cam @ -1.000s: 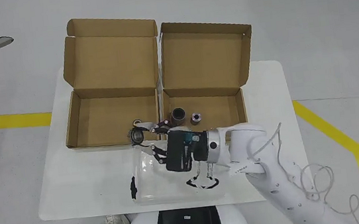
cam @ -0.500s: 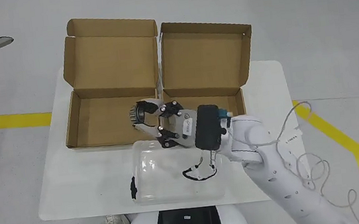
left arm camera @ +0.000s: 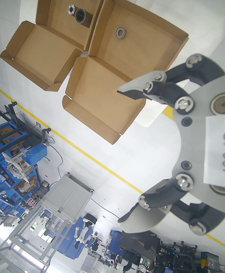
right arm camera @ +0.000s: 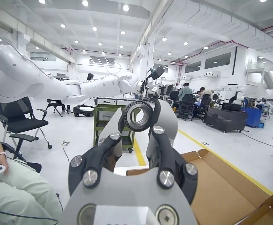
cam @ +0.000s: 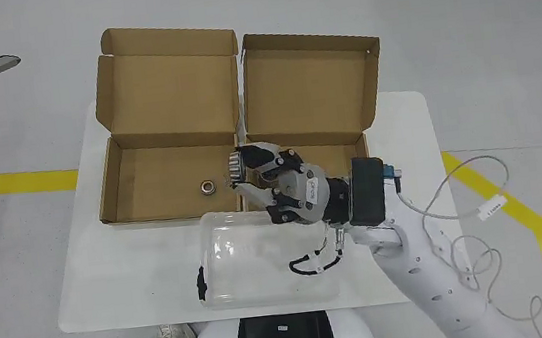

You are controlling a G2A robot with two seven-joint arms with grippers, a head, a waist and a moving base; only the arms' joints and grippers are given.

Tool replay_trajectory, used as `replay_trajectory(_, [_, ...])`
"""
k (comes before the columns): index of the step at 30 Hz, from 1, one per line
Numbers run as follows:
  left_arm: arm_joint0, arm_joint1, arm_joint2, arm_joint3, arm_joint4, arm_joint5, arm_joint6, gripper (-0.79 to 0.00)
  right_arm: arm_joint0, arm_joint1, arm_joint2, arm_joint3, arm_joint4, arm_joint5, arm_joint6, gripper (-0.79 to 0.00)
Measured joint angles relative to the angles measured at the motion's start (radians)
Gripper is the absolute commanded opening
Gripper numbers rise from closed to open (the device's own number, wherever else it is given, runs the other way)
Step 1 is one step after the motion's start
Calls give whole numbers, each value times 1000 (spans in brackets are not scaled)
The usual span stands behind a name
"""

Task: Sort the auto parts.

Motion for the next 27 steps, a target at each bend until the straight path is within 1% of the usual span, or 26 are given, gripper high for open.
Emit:
replay_trajectory(6, [0, 0, 0, 0, 0, 0, 0, 0, -66, 13, 53, -45, -29, -17, -47, -785])
replay_trajectory(11, [0, 0, 0, 0, 0, 0, 0, 0, -68, 15, 53, -41, -48, -9, -36, -785])
replay_trajectory(15, [0, 0, 0, 0, 0, 0, 0, 0, -49, 10, 20, -40, -59, 26, 34, -785])
replay_trajectory(19, [0, 0, 0, 0, 0, 0, 0, 0, 1, -2, -32, 9, -38, 79, 131, -785])
replay_trajectory(22, [0, 0, 0, 0, 0, 0, 0, 0, 57, -15, -78, 50, -22, 123, 228, -785])
replay_trajectory(27, [0, 0, 0, 0, 0, 0, 0, 0, 147, -41, -161, 113, -26, 223, 432, -785])
